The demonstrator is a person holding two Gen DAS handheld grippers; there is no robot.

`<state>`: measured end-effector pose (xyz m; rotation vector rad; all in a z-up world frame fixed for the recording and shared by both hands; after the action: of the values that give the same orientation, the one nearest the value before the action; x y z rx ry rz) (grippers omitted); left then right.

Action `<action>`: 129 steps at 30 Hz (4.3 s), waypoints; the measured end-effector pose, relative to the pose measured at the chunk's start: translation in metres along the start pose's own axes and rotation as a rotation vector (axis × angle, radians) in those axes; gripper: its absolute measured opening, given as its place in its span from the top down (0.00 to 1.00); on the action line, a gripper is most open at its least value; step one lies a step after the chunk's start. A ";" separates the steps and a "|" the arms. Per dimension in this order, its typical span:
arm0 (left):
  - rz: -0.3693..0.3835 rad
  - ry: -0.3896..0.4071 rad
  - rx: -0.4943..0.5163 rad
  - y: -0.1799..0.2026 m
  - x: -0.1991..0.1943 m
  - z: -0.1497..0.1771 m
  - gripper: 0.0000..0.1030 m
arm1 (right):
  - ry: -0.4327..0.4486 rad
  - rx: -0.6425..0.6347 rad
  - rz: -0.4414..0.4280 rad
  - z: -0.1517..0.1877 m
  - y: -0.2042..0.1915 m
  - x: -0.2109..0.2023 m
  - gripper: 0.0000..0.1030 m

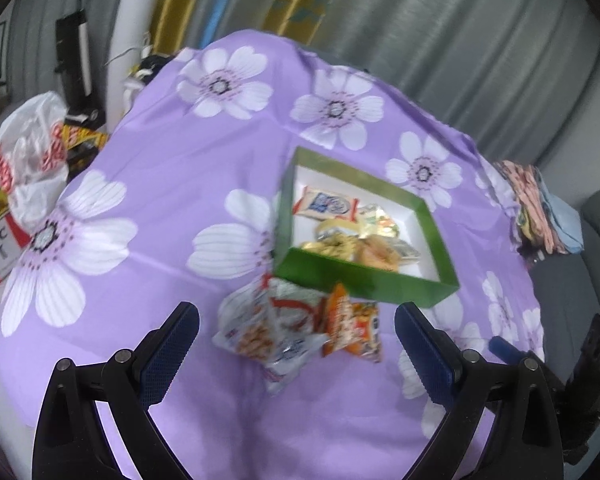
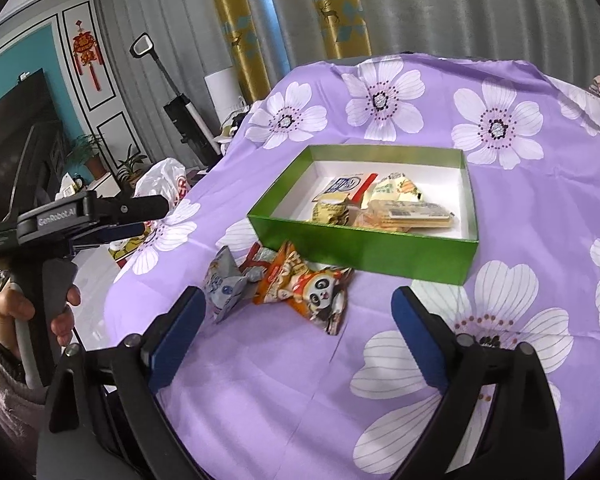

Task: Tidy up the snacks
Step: 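Move the right tool back to the silver peanut bag beside the box, then close the right tool on the silver peanut bag and lift it, then carry the silver peanut bag over the green box and lower it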

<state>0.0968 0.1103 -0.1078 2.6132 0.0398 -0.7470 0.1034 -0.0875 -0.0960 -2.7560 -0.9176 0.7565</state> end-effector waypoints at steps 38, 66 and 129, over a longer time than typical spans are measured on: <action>0.096 -0.201 -0.163 -0.044 0.075 0.054 0.05 | -0.229 0.050 -0.214 0.071 -0.072 0.114 0.22; 0.101 -0.178 -0.078 -0.039 0.072 0.059 0.53 | -0.250 -0.011 -0.283 0.079 -0.091 0.133 0.70; 0.256 -0.184 0.268 0.137 0.042 0.067 0.57 | 0.017 0.031 -0.178 0.041 -0.002 0.006 0.72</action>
<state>0.1181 -0.0449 -0.1273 2.7096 -0.4702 -0.9482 0.0861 -0.0837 -0.1334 -2.6061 -1.1192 0.7089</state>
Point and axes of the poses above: each gripper's, at about its wrist camera, not at the fingertips, and x roughly the way its jaws point, y to its right, z to its underside, the point moved 9 cm from there along x, roughly the way its jaws point, and after that the axes turned 15 degrees about y, right-handed, at the moved point
